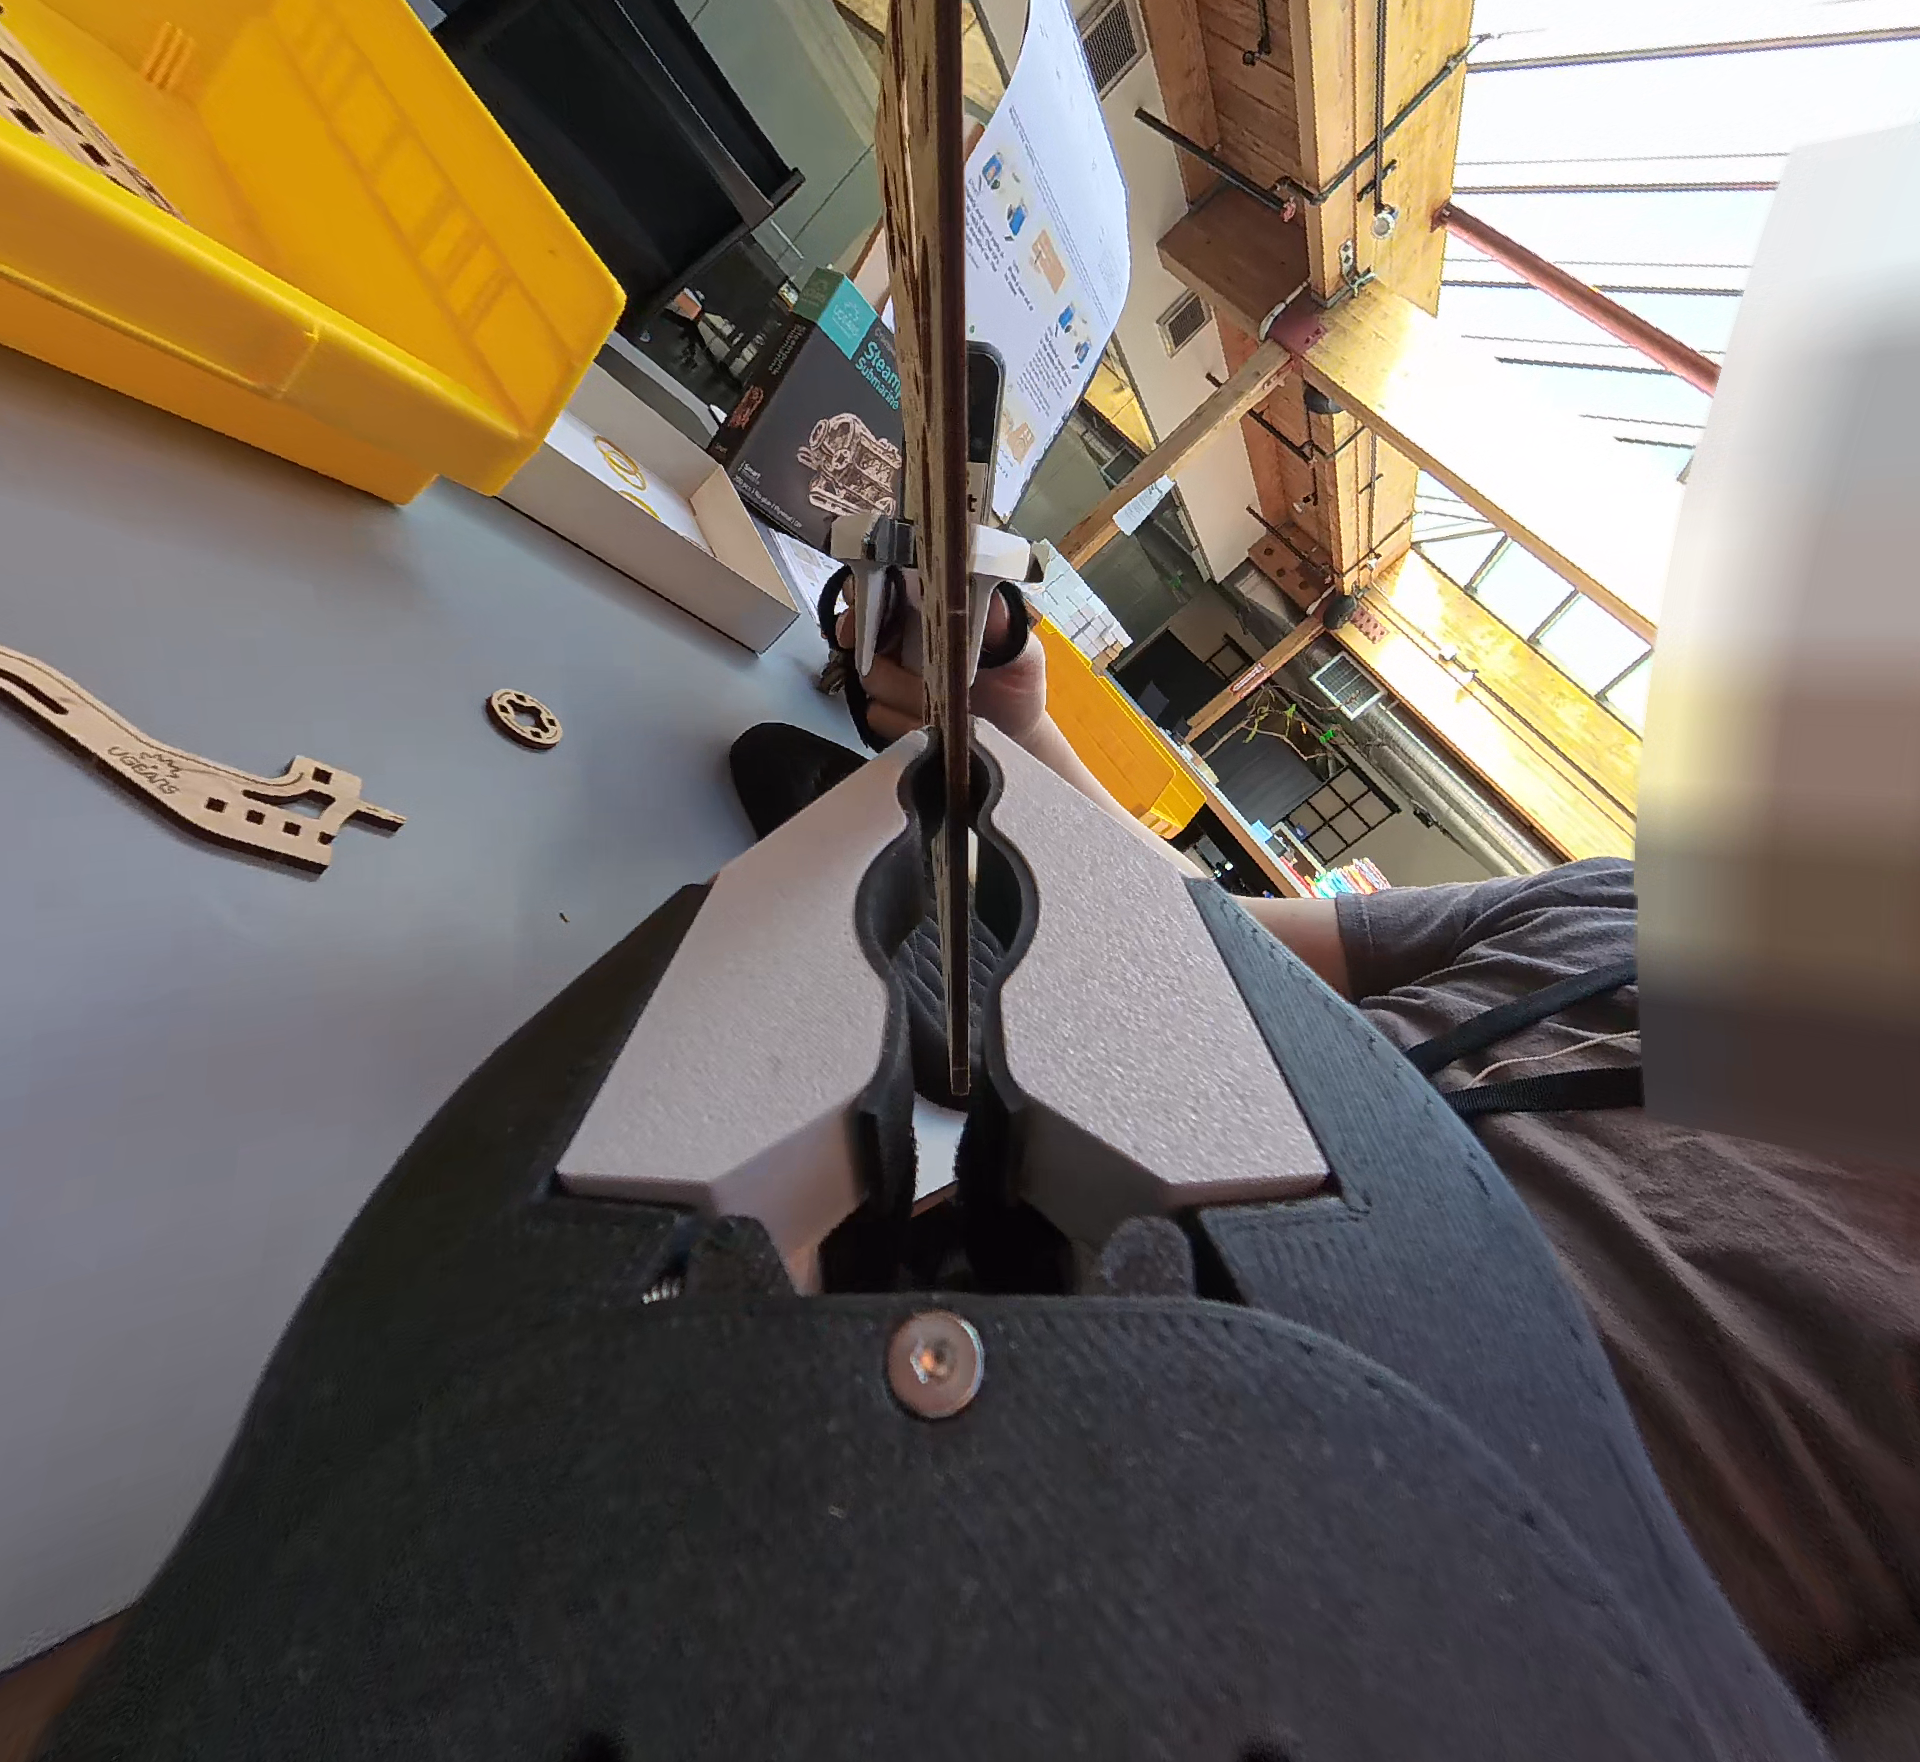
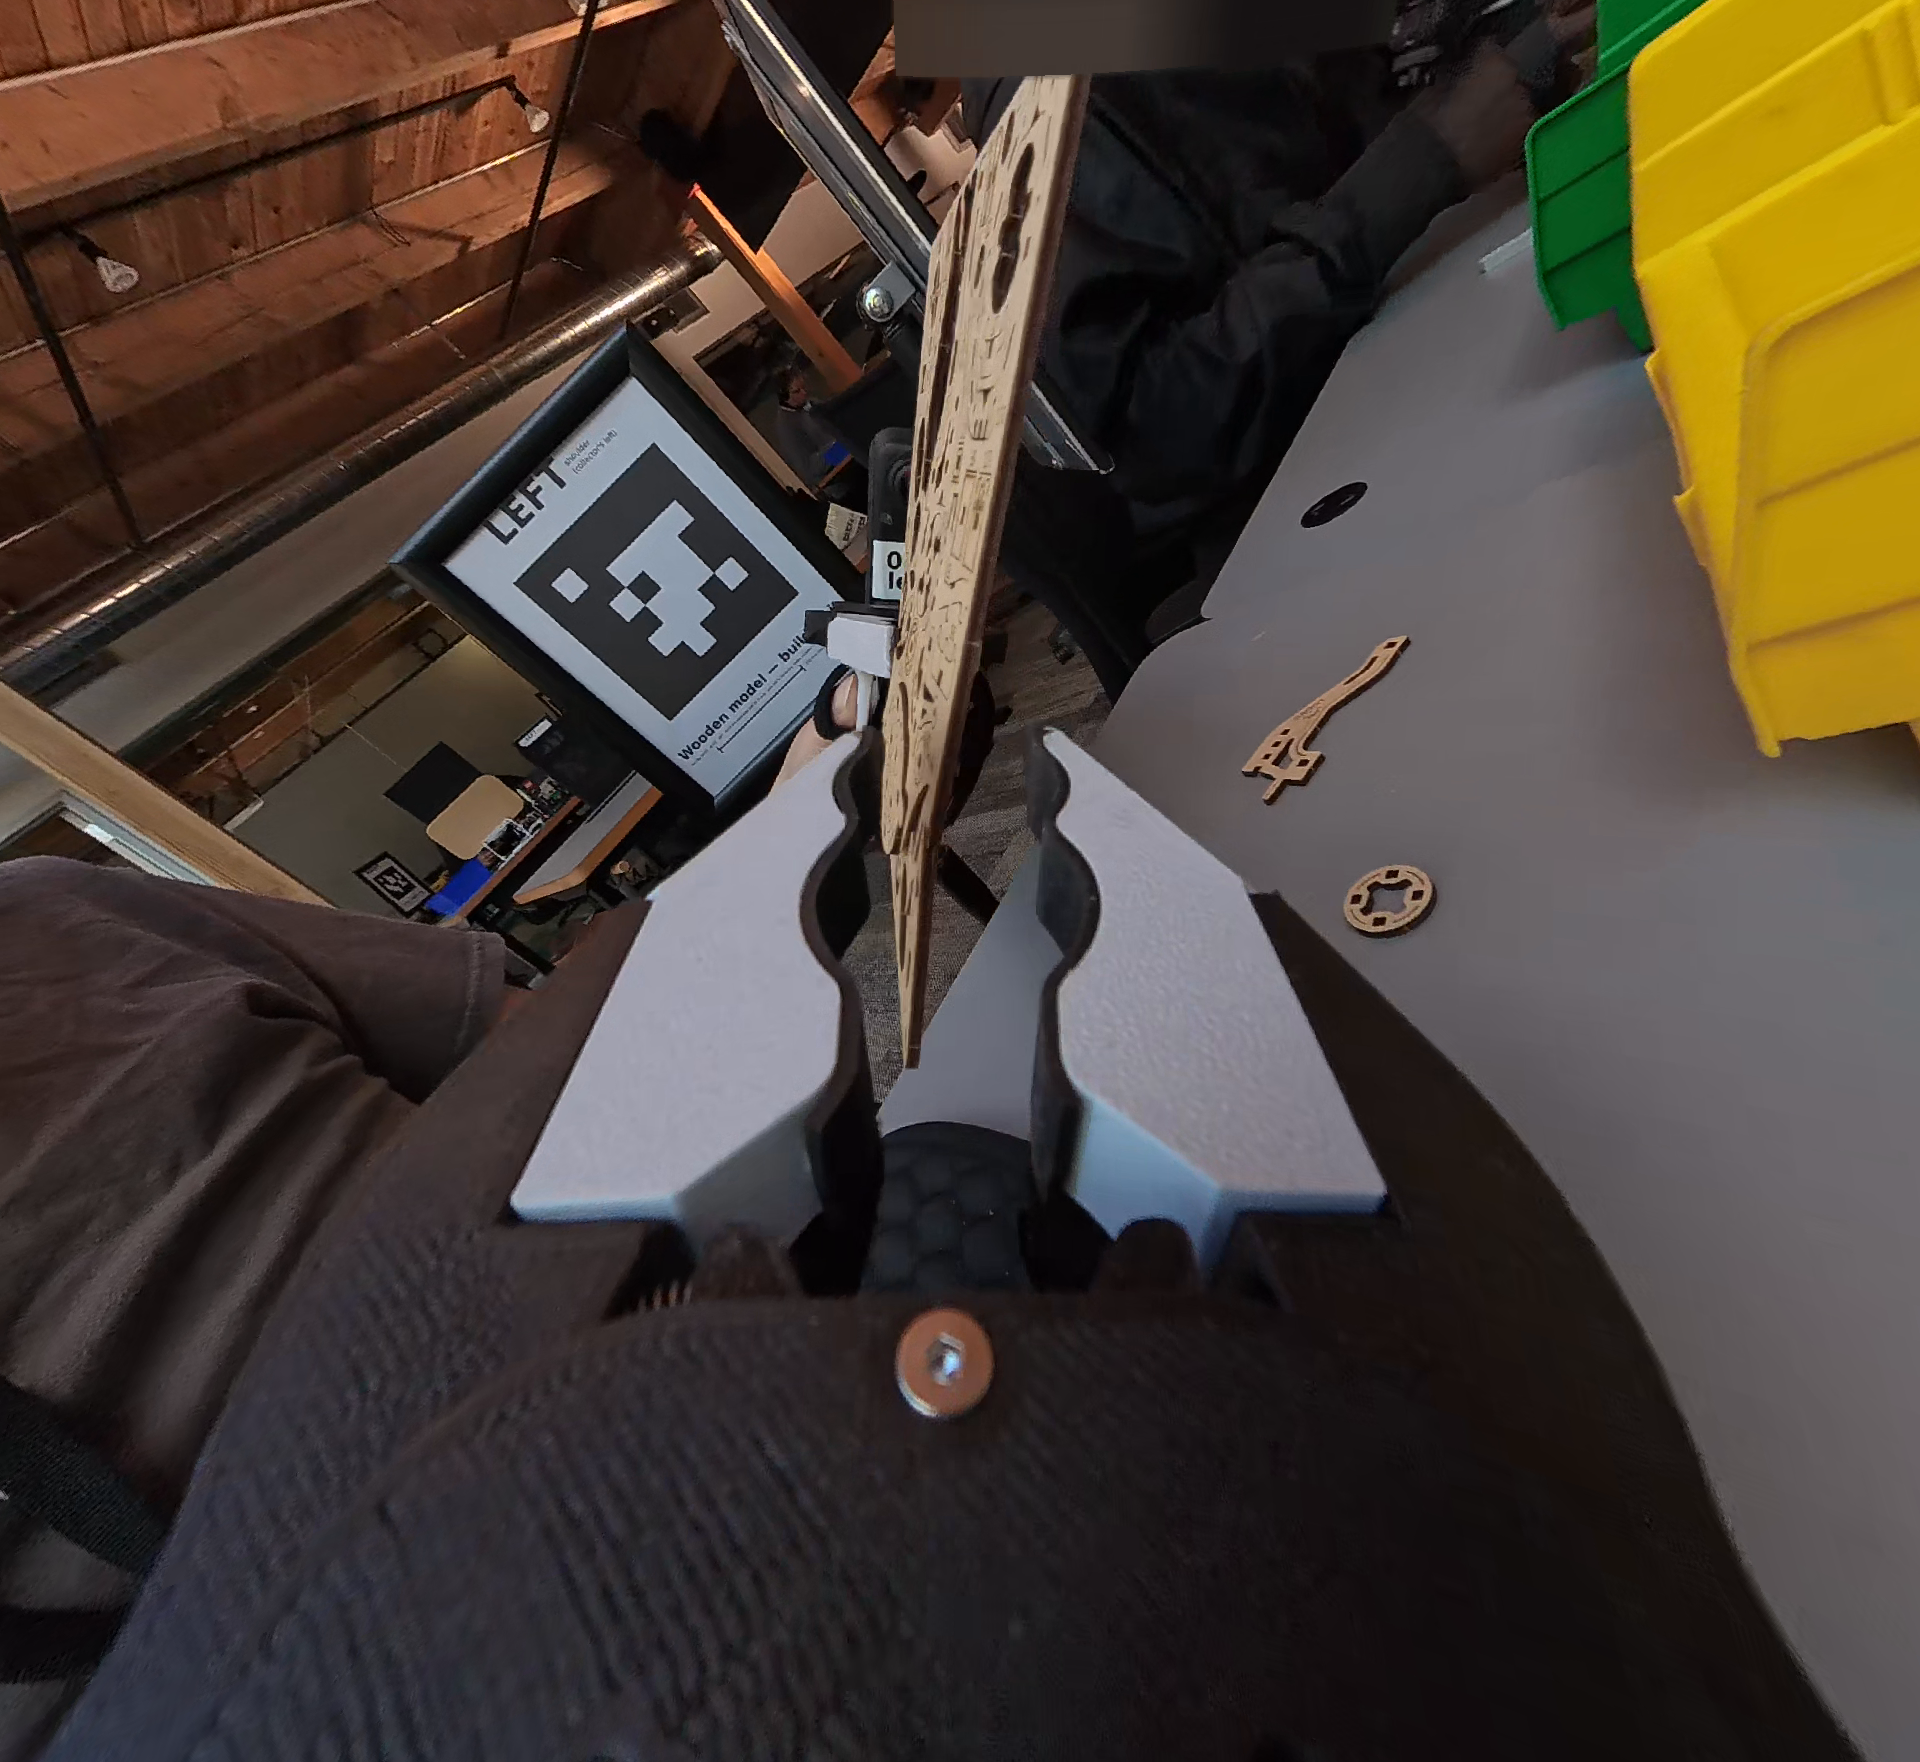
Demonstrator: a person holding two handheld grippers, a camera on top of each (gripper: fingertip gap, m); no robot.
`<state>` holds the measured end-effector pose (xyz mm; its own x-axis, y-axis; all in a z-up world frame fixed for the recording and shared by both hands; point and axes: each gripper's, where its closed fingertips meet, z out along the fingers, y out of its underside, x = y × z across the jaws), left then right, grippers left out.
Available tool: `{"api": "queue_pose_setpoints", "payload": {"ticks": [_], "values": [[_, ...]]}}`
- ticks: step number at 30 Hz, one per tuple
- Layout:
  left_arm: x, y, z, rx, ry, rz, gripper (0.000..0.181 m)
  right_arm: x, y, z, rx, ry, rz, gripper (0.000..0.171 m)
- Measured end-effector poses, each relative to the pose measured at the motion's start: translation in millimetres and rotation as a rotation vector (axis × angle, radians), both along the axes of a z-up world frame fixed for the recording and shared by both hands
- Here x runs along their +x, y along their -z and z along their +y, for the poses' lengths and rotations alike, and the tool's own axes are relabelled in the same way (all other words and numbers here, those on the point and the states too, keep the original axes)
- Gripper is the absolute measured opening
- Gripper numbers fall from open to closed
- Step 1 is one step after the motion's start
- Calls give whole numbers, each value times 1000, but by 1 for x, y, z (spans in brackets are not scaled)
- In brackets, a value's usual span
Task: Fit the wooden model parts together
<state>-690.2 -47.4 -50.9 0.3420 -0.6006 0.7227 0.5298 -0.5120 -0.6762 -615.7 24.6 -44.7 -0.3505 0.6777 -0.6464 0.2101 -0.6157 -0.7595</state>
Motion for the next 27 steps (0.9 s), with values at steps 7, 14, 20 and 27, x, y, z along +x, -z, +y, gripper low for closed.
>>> {"api": "queue_pose_setpoints", "payload": {"ticks": [7,14,20,27], "values": [[7,0,-3,7,23,27,0,0,-5,-2,-11,-10,27,23],[10,1,-3,4,27,31,0,1,-11,-5,-48,-25,54,21],[13,-3,-5,14,32,41,0,0,-10,-8,-47,-35,40,20],[15,-4,-5,17,35,44,0,-1,-9,-13,-52,-58,40,16]]}}
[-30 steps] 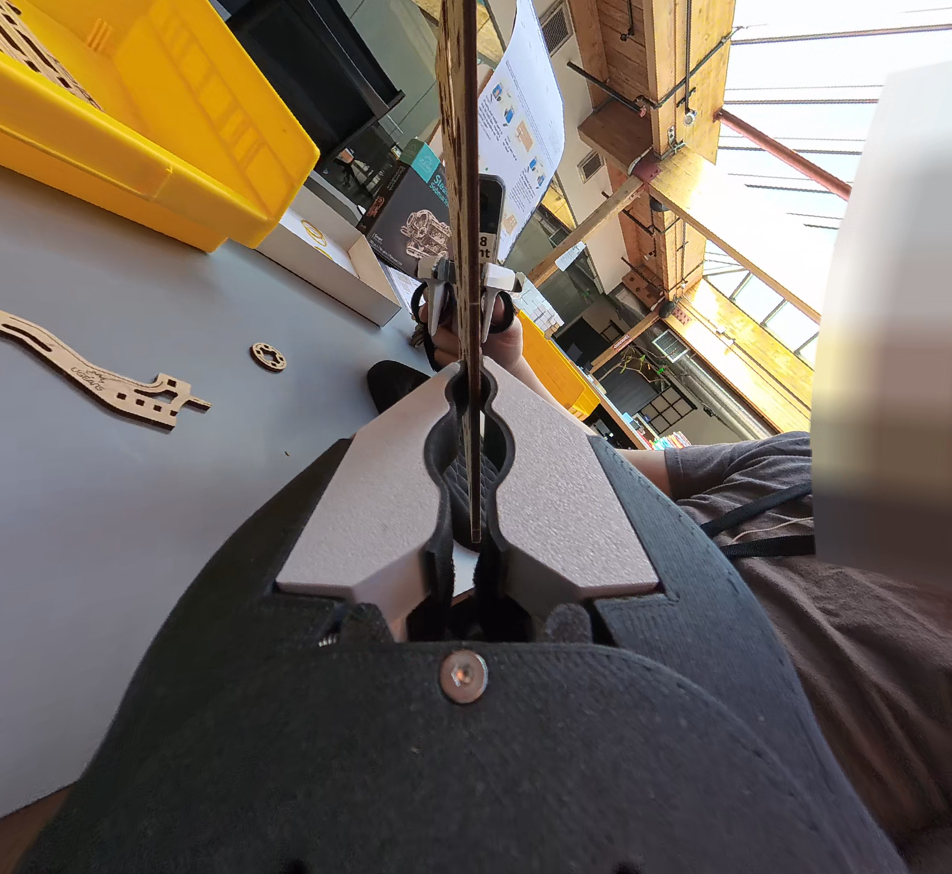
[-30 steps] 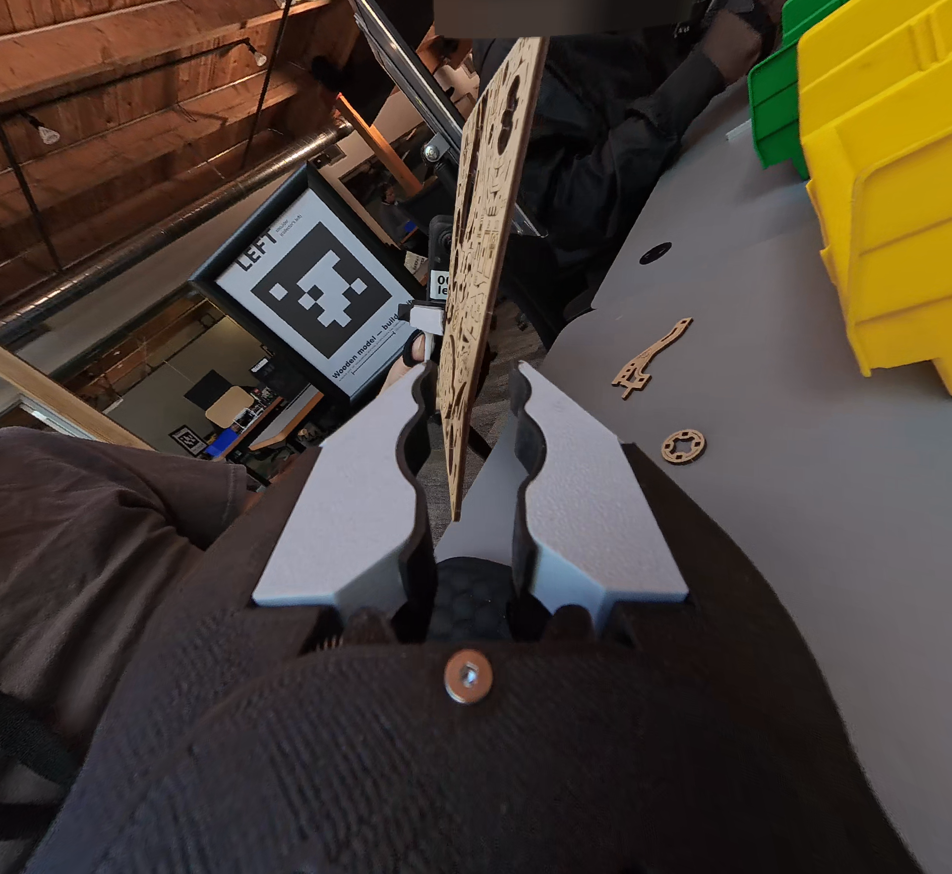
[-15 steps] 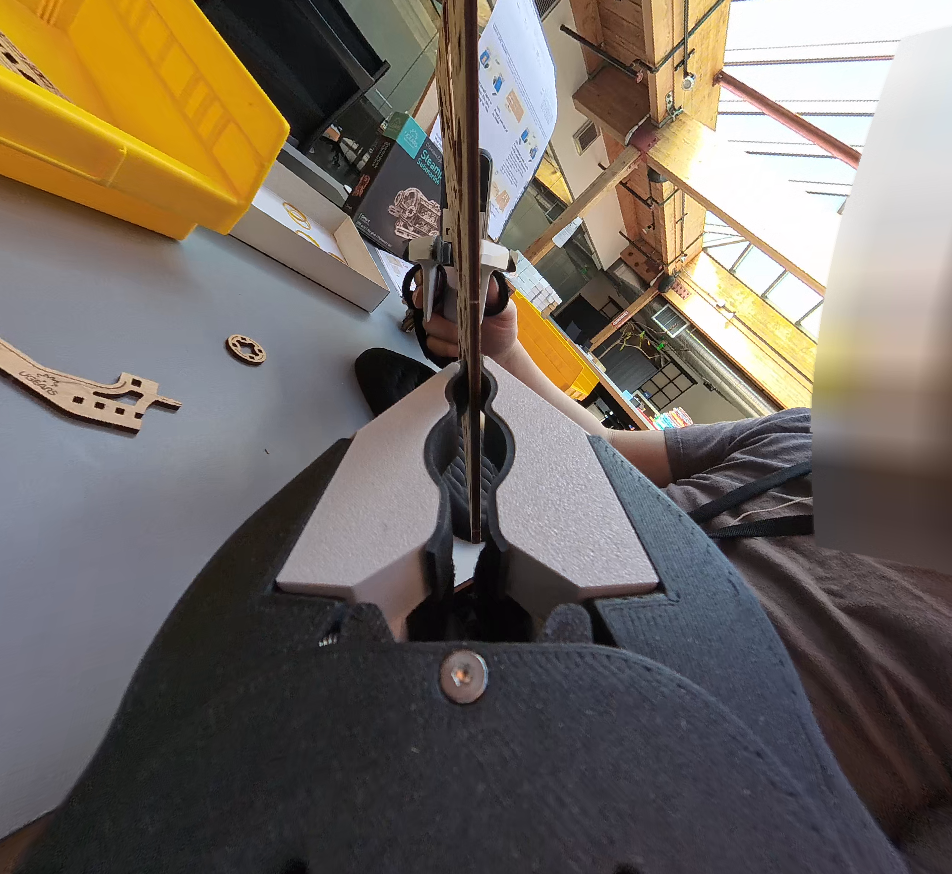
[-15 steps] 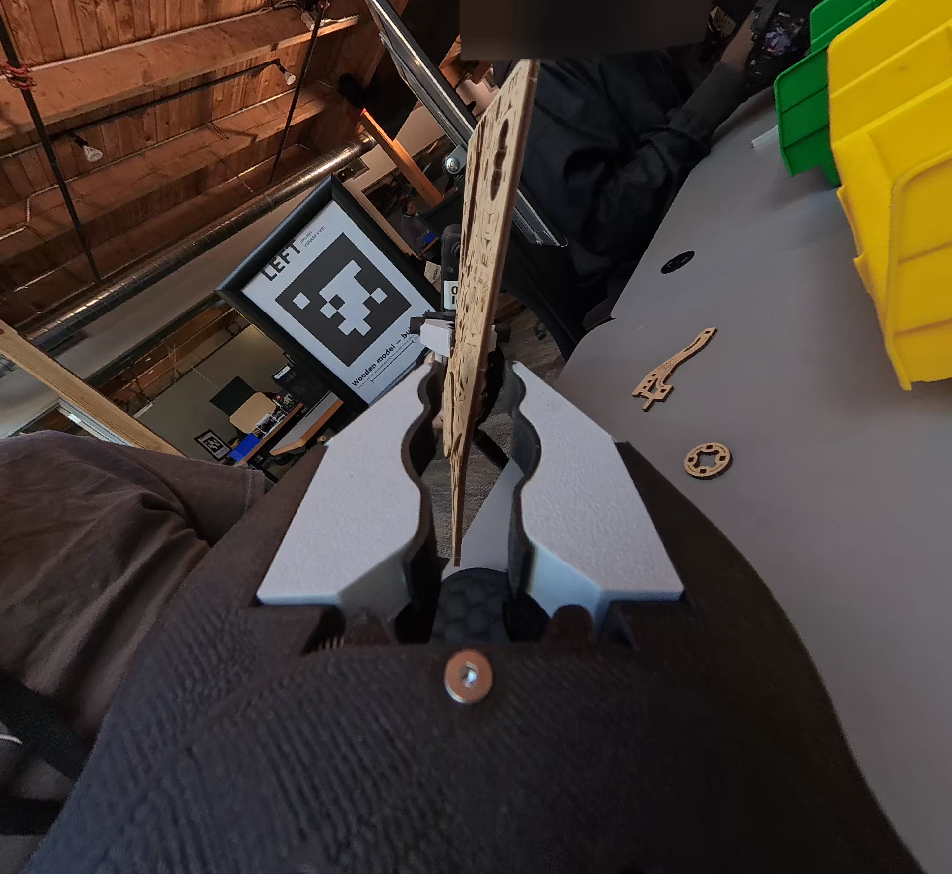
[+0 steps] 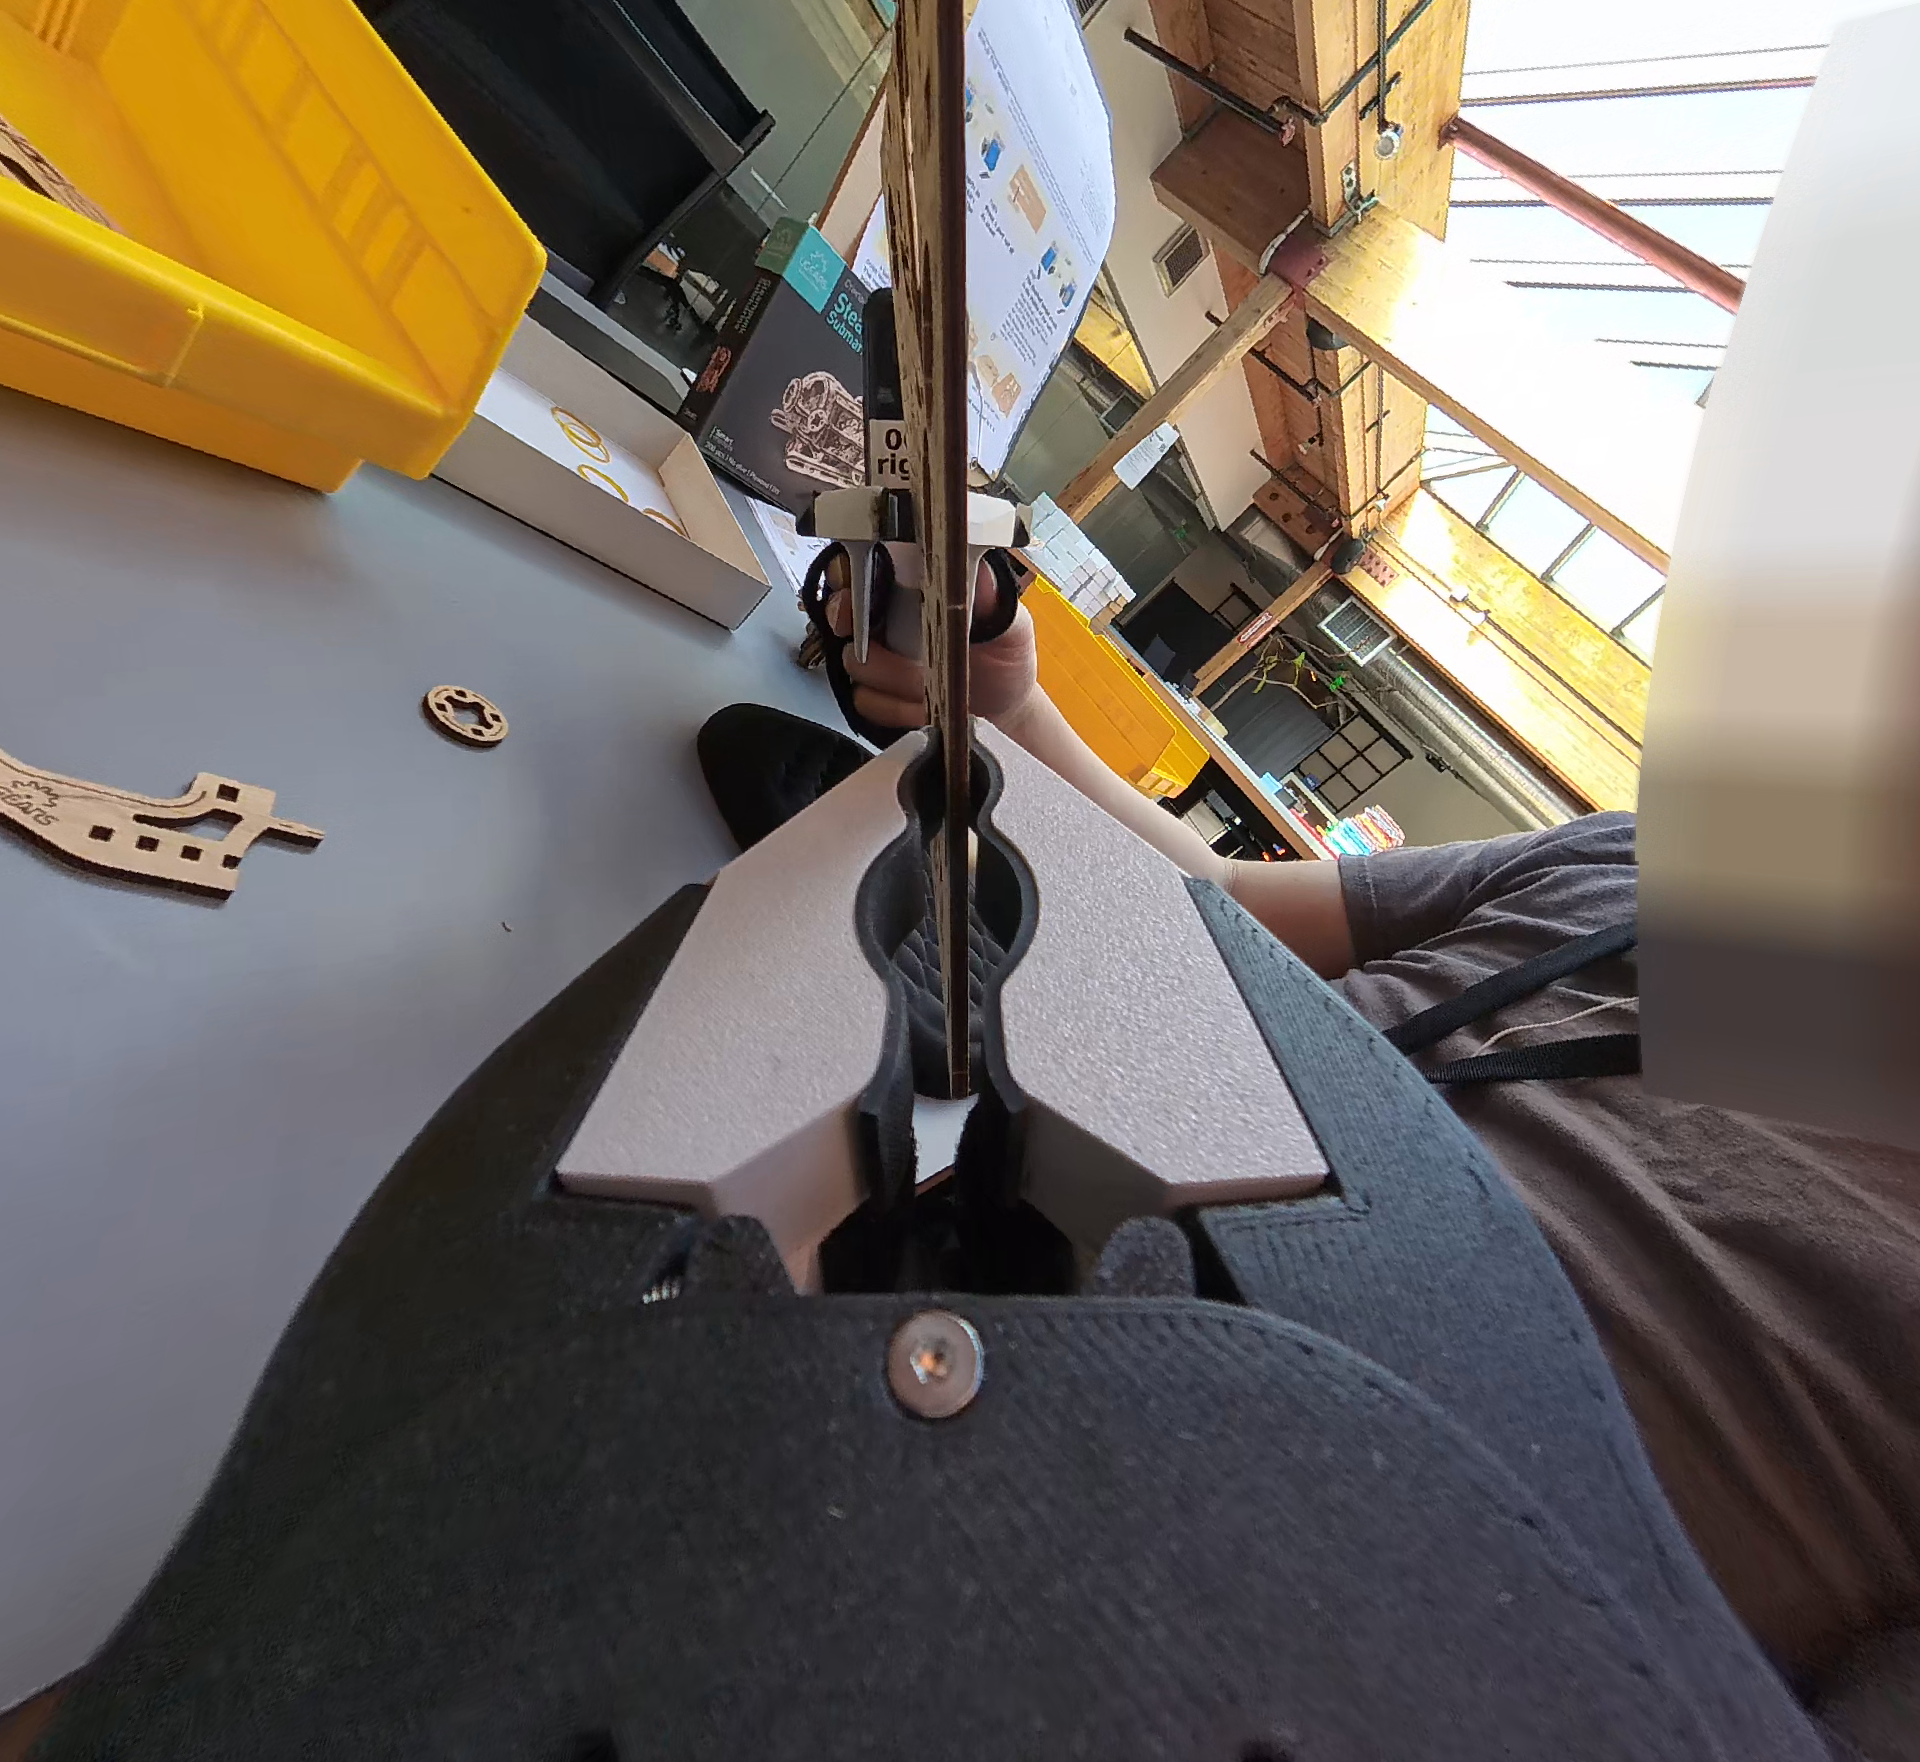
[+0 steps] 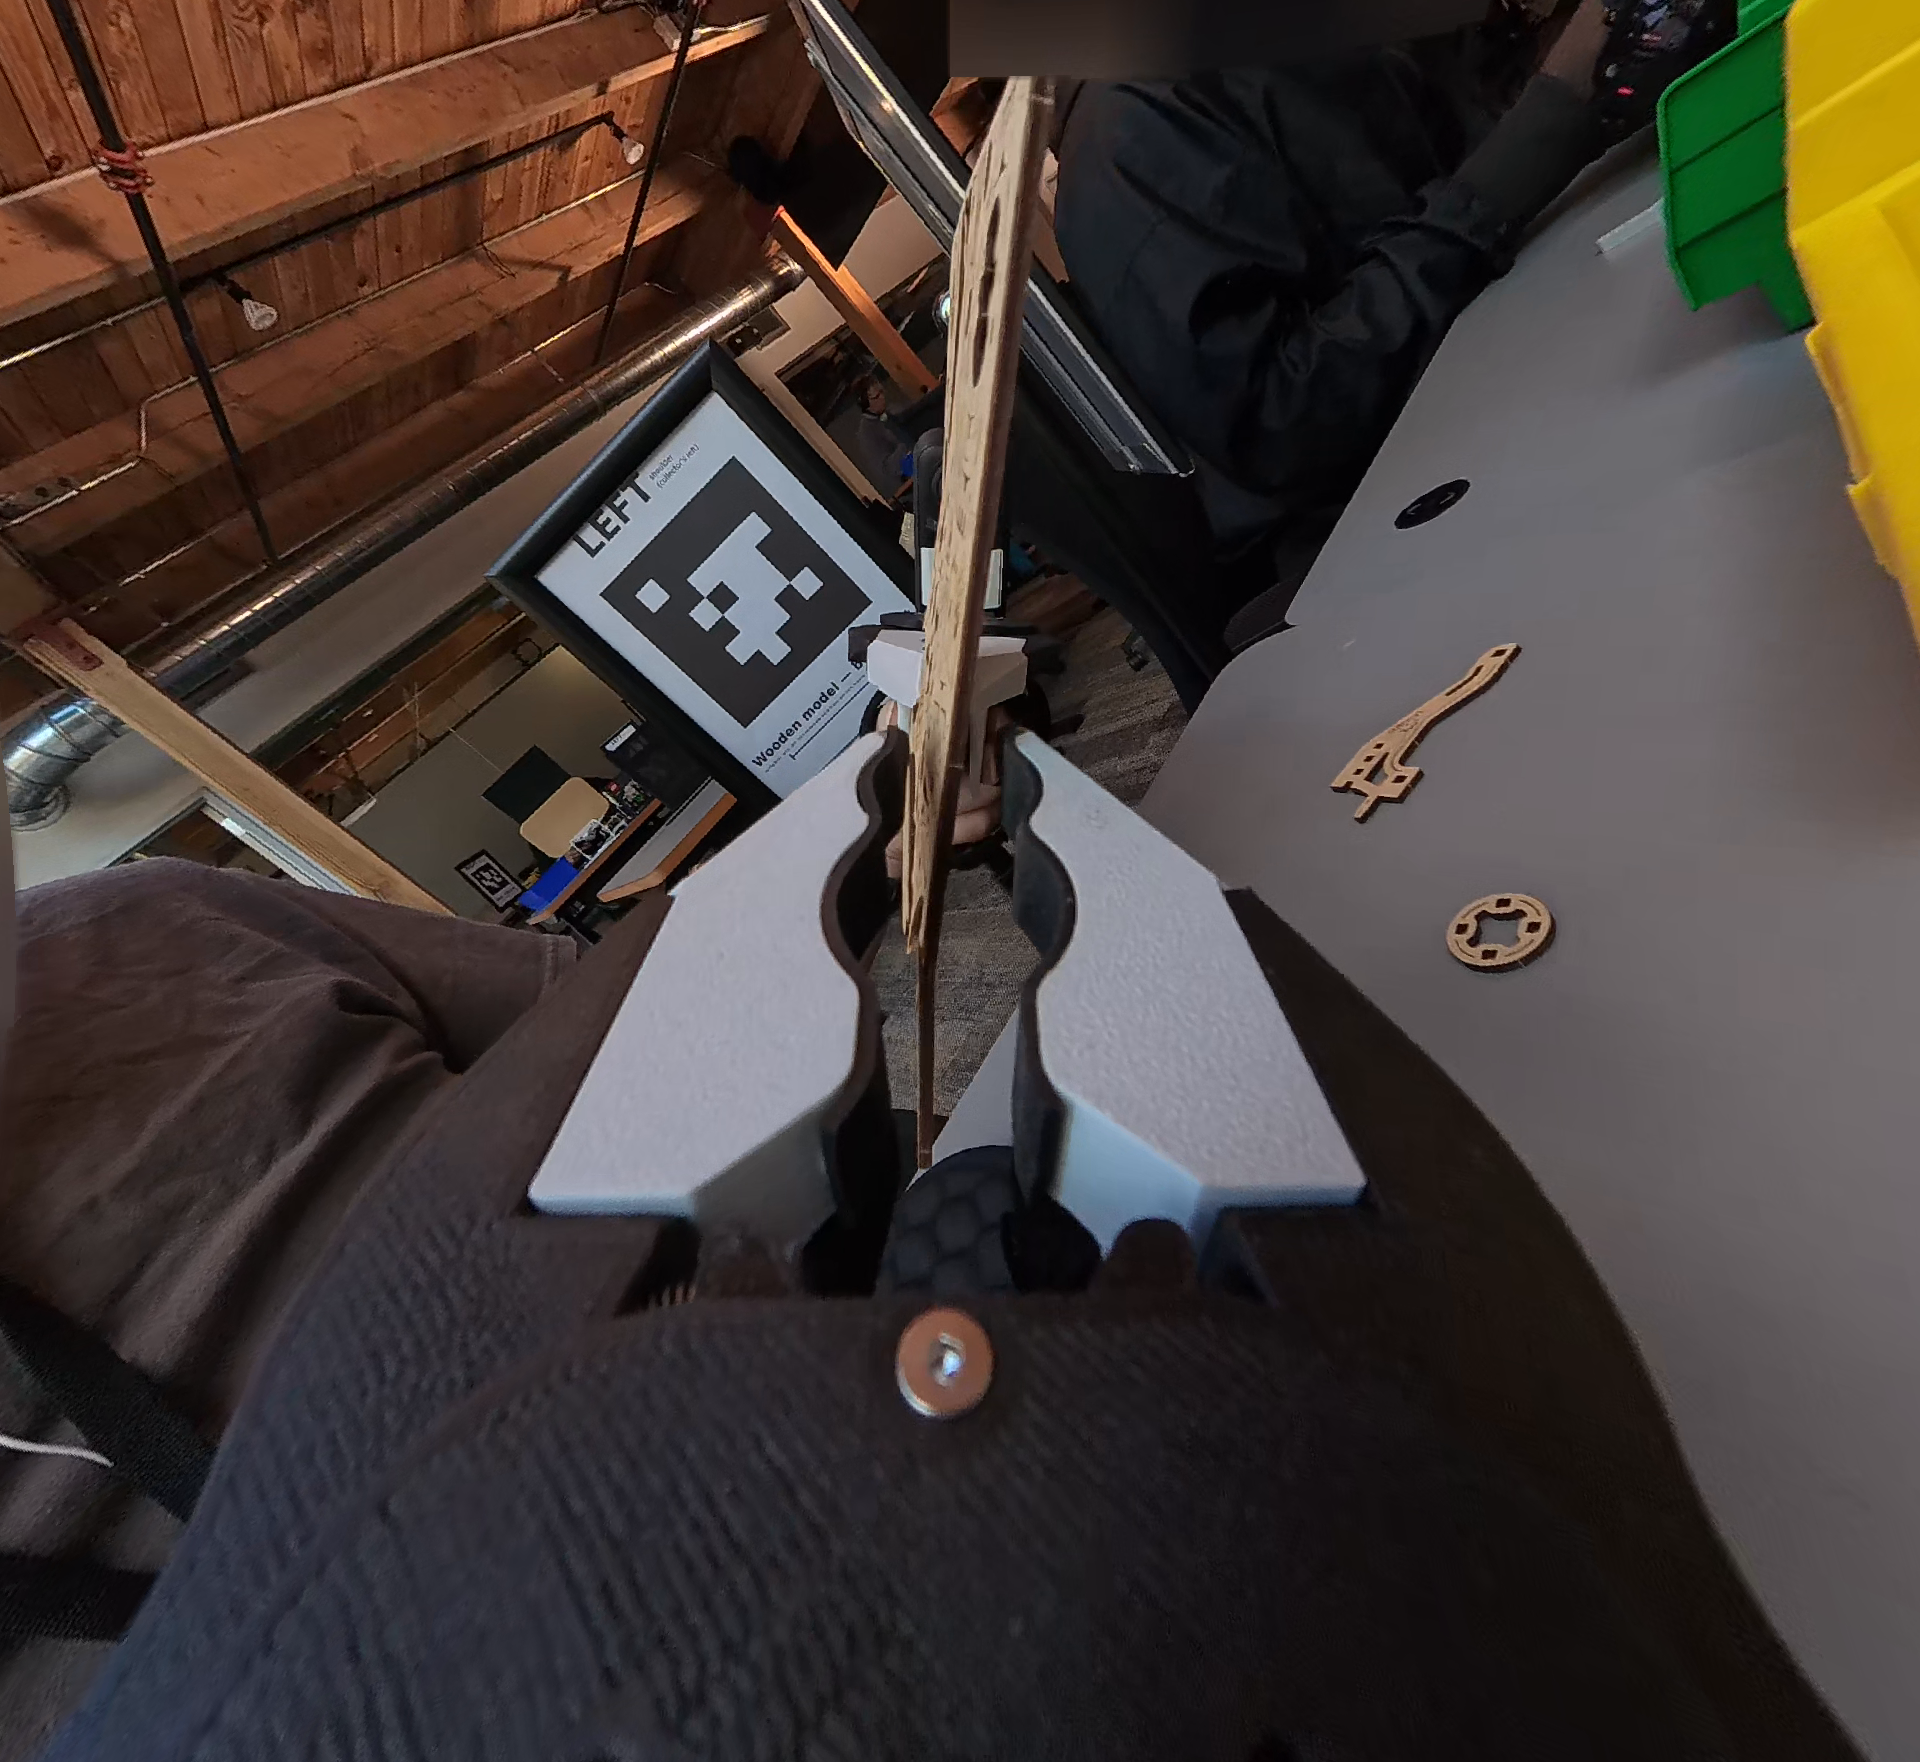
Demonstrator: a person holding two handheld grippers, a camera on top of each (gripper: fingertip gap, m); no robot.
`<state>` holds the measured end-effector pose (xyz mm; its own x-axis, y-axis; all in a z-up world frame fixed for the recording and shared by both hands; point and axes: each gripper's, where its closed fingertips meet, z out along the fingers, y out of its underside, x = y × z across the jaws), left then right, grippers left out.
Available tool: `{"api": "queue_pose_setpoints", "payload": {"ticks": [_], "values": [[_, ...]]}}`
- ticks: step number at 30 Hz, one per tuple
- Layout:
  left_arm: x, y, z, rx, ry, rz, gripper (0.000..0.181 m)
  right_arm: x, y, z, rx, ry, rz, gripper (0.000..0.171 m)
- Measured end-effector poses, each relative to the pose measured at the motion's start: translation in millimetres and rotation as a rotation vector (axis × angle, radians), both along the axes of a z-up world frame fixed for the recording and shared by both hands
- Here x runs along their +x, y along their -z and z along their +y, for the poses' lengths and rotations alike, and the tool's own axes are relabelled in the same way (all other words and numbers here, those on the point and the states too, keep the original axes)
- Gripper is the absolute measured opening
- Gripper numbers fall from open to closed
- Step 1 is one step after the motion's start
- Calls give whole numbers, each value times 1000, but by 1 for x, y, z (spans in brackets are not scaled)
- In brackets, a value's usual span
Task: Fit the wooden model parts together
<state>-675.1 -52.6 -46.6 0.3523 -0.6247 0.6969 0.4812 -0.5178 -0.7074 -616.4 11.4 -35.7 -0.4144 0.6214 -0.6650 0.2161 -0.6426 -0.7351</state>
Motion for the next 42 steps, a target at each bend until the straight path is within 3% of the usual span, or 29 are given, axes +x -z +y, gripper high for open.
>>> {"api": "queue_pose_setpoints", "payload": {"ticks": [7,17,21,31,42], "values": [[0,2,0,-7,0,-2,0,0,-1,-2,-69,-24,8,1],[0,-1,-1,8,-5,-26,1,-1,2,-3,-224,-80,-23,1],[-6,0,1,-15,-24,-70,13,-1,5,-2,-228,-74,-34,1],[-27,10,-9,-37,-102,-76,18,-1,5,-4,-252,-95,-43,1],[-16,22,-27,-43,-51,-72,17,2,-1,3,-248,-69,-30,1]]}}
